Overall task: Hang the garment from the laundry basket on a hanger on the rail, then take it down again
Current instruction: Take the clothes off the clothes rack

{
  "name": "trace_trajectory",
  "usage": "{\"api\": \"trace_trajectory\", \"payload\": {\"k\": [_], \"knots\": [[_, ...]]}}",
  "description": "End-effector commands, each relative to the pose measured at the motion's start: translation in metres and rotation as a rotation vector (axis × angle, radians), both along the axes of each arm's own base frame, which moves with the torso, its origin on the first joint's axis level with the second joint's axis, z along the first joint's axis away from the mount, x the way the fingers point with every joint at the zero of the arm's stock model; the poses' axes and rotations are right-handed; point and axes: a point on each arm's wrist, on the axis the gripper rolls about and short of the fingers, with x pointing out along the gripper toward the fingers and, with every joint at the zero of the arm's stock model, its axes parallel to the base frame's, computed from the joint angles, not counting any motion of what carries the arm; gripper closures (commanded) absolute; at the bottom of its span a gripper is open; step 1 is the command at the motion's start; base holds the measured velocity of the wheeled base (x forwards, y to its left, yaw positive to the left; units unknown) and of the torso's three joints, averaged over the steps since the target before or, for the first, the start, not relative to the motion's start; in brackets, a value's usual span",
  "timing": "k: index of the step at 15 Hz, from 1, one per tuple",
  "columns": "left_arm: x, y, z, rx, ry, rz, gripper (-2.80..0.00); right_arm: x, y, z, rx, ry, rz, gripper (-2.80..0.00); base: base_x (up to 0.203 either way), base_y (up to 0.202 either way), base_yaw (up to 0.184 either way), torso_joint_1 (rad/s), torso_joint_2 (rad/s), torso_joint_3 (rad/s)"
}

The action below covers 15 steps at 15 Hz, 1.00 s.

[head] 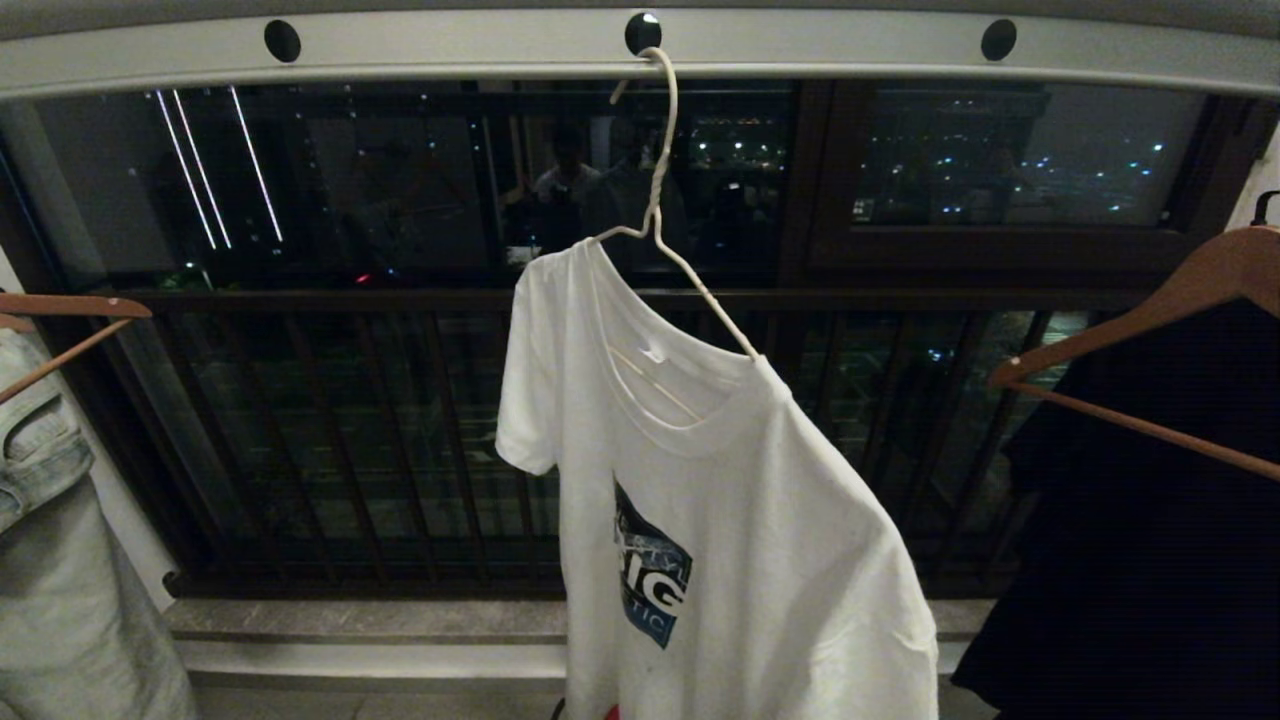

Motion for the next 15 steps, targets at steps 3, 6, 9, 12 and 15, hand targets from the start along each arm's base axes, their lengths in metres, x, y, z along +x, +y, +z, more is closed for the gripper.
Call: {"api": "trace_trajectory", "payload": {"k": [3,6,9,12,15], "knots": [[0.0010,0.0001,-0.0036,-0.043,0.014,0.001,0.00,0.0001,0.0015,-0.0127,0.059,0.113,0.066,0.00,0.000,0.000,0.000,0.000,0.00,0.000],[0.0011,0.0005,-0.0037,-0.093,0.013,0.019,0.00,0.0003,0.0014,-0.0112,0.090,0.096,0.065,0.00,0.000,0.000,0.000,0.000,0.00,0.000],[0.0010,0.0006,-0.0033,-0.120,0.012,0.025,0.00,0.0004,0.0013,-0.0115,0.096,0.097,0.062,0.00,0.000,0.000,0.000,0.000,0.00,0.000],[0.0010,0.0010,-0.0032,-0.134,0.010,0.040,0.00,0.0003,0.0013,-0.0110,0.096,0.095,0.062,0.00,0.000,0.000,0.000,0.000,0.00,0.000],[0.0010,0.0010,-0.0032,-0.135,0.010,0.040,0.00,0.0004,0.0013,-0.0115,0.096,0.097,0.062,0.00,0.000,0.000,0.000,0.000,0.00,0.000]]}}
